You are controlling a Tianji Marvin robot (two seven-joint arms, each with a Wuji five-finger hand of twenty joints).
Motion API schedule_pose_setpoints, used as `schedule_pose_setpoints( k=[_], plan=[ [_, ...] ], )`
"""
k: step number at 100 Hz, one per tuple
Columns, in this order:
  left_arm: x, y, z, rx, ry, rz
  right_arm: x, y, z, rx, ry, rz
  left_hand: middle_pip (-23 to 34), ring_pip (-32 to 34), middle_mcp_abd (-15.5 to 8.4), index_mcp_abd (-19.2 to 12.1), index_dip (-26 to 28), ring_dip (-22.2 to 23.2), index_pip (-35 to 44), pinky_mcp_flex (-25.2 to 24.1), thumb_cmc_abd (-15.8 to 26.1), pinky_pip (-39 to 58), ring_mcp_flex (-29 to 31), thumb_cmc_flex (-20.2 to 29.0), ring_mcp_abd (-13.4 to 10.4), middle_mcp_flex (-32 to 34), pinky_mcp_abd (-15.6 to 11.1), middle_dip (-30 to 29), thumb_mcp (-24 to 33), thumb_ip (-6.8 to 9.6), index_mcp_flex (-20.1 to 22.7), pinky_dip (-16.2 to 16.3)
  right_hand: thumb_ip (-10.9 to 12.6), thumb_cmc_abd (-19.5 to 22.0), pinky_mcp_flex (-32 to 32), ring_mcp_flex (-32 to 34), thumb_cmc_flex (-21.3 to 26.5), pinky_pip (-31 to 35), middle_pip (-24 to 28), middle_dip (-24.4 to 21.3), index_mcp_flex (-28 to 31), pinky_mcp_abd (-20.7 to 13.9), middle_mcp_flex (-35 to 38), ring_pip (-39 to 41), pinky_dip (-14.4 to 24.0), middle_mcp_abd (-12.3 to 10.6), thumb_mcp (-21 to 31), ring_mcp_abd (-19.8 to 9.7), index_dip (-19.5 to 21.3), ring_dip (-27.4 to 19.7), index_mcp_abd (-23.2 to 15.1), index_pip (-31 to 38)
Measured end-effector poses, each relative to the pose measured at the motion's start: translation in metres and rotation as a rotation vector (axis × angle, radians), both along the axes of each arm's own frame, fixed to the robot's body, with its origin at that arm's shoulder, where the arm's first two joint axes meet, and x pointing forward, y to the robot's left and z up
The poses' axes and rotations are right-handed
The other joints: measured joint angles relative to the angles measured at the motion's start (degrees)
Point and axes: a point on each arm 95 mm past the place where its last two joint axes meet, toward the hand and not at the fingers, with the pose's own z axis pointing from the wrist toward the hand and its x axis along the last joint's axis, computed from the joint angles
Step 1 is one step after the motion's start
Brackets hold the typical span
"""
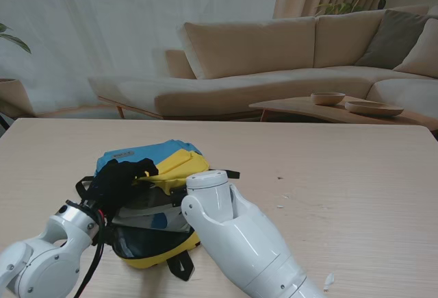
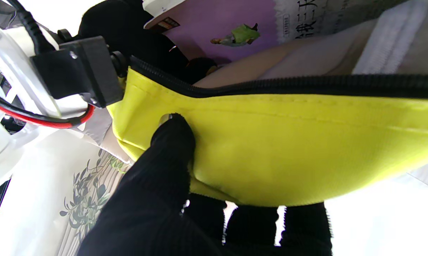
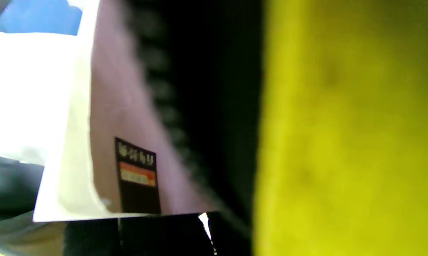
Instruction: Pack books into the school bag then zip close the school bag
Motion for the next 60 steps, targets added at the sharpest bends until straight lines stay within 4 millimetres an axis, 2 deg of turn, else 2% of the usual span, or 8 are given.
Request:
schedule_pose_setpoints(
  k=[9,13,21,31,41,60],
  plan=[
    [0.0,0.0,0.0,0.0,0.001,-0.001,0.001,-0.004,0.001,-0.019,-0.005,0.01,0.0,0.0,0.0,0.0,0.0,0.0,0.0,0.0,0.01,0.0,0.0,0.0,0.0,0.0,0.0,0.0,-0.04,0.0,0.0,0.0,0.0,0.0,2.85,1.32,0.61,-0.1,-0.11,-0.09,4.93,0.34,4.37,0.2,-0.12,0.15,0.0,0.59,0.32,0.0,-0.2,1.6],
    [0.0,0.0,0.0,0.0,0.001,-0.001,0.003,-0.006,0.001,-0.045,-0.014,0.019,0.0,0.0,0.0,0.0,0.0,0.0,0.0,0.0,0.01,0.0,0.0,0.0,0.0,0.0,0.0,0.0,-0.04,0.0,0.0,0.0,-0.41,0.13,6.74,5.99,4.42,0.01,0.19,-0.13,9.68,0.53,9.32,2.02,-0.7,0.15,0.0,1.21,1.13,-0.5,-1.05,5.15],
    [0.001,0.0,0.0,-0.003,0.002,-0.002,0.005,-0.009,-0.001,-0.078,-0.019,0.018,0.0,0.0,0.0,0.0,0.0,0.0,0.0,0.0,0.01,0.0,0.0,0.0,0.0,0.0,0.0,0.0,-0.05,0.0,0.0,0.0,-5.32,-1.54,16.85,16.89,10.98,4.23,2.02,-0.25,16.14,1.51,21.88,8.09,-2.77,0.09,-0.02,1.33,0.89,-0.48,-3.65,17.57],
    [0.002,0.001,0.0,-0.003,0.006,-0.003,0.009,-0.009,-0.008,-0.084,0.012,-0.02,0.0,0.0,0.0,0.0,0.0,0.0,0.0,0.0,0.01,0.0,0.0,0.0,0.0,0.0,0.0,0.0,-0.05,0.0,0.0,0.0,-5.88,-5.8,25.84,26.56,11.63,6.58,3.6,-1.93,21.9,2.5,32.87,12.83,-8.05,-0.92,0.93,1.12,2.8,-0.88,-4.69,19.15],
    [0.003,0.001,-0.001,-0.002,0.007,-0.003,0.011,-0.007,-0.014,-0.09,0.021,-0.037,0.0,-0.01,0.0,0.0,0.0,0.0,0.0,0.0,0.01,0.0,0.0,0.0,0.0,0.0,0.0,0.0,-0.06,0.0,0.0,0.0,-6.71,-7.8,29.82,29.85,11.63,8.5,3.66,-2.81,23.55,2.86,34.71,12.98,-11.43,-1.08,2.47,1.01,4.96,-1.7,-4.78,19.16],
    [0.003,0.001,-0.001,0.001,0.007,-0.002,0.01,0.005,-0.022,-0.063,0.023,-0.144,0.0,-0.04,0.0,0.0,0.0,0.0,0.0,-0.01,0.02,0.0,0.0,0.01,0.0,0.0,0.0,0.0,-0.05,0.0,0.0,0.0,-6.81,-8.58,30.55,30.52,11.63,11.14,3.61,-3.36,24.3,3.47,35.87,12.86,-12.27,-1.11,2.99,1.02,7.69,-2.12,-4.78,18.95]
  ],
)
